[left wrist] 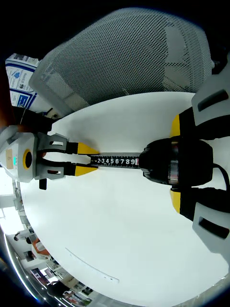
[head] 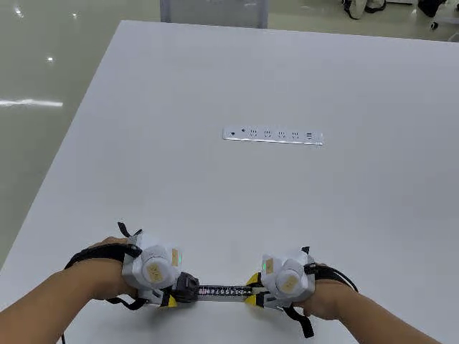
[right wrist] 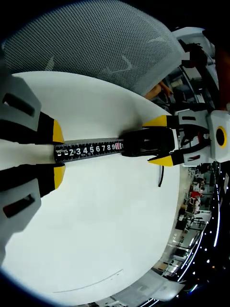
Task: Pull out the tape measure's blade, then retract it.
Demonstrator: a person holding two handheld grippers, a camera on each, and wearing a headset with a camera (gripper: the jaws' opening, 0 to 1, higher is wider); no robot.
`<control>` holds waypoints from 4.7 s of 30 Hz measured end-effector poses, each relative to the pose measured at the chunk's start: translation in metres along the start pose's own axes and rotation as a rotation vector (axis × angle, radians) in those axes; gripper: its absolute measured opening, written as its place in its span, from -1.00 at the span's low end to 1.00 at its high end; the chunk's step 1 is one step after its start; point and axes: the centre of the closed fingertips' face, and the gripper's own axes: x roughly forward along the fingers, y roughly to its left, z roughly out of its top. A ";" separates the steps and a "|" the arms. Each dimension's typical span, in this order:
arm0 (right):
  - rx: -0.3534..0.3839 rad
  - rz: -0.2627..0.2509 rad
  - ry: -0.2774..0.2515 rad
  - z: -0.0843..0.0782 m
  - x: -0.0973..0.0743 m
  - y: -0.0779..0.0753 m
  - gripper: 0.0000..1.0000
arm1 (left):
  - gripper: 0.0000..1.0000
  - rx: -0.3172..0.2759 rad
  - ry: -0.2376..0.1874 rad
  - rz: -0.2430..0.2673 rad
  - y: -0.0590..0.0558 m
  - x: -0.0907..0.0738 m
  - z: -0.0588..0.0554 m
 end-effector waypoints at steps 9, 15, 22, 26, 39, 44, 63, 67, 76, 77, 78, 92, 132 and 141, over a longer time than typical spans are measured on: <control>0.009 -0.003 0.004 -0.007 -0.005 -0.001 -0.75 | -0.30 -0.001 0.000 0.002 0.000 0.001 0.000; 0.011 -0.006 0.005 -0.012 -0.009 -0.002 -0.75 | -0.30 -0.002 -0.001 0.003 0.000 0.000 0.000; 0.011 -0.005 0.008 -0.015 -0.011 -0.002 -0.75 | -0.30 -0.003 -0.001 0.003 0.001 0.000 0.000; 0.011 -0.005 0.009 -0.016 -0.012 -0.003 -0.75 | -0.30 -0.003 -0.001 0.003 0.001 0.000 0.000; 0.019 -0.010 0.008 -0.022 -0.016 -0.004 -0.75 | -0.30 -0.003 0.001 0.003 0.001 0.000 0.000; 0.022 -0.012 0.010 -0.025 -0.018 -0.004 -0.75 | -0.30 -0.005 0.001 0.003 0.000 0.001 0.000; 0.033 -0.022 0.014 -0.036 -0.027 -0.006 -0.75 | -0.30 -0.008 0.001 0.004 0.000 0.000 0.000; 0.035 -0.023 0.016 -0.038 -0.028 -0.007 -0.75 | -0.30 -0.010 0.000 0.004 0.000 0.000 0.000; 0.041 -0.023 0.018 -0.042 -0.031 -0.008 -0.75 | -0.30 -0.012 -0.002 0.004 0.000 0.000 0.000; 0.040 -0.023 0.018 -0.042 -0.031 -0.008 -0.75 | -0.30 -0.012 -0.001 0.003 0.000 0.000 0.000; 0.040 -0.024 0.019 -0.042 -0.031 -0.008 -0.75 | -0.30 -0.012 -0.001 0.003 0.000 0.000 0.000; 0.037 -0.024 0.032 -0.048 -0.036 -0.009 -0.75 | -0.30 -0.015 -0.002 0.005 0.001 0.000 0.000; 0.056 -0.030 0.044 -0.065 -0.049 -0.012 -0.75 | -0.30 -0.020 -0.002 0.009 0.001 0.001 0.000; 0.064 -0.033 0.046 -0.070 -0.053 -0.012 -0.75 | -0.30 -0.021 -0.001 0.009 0.001 0.000 0.000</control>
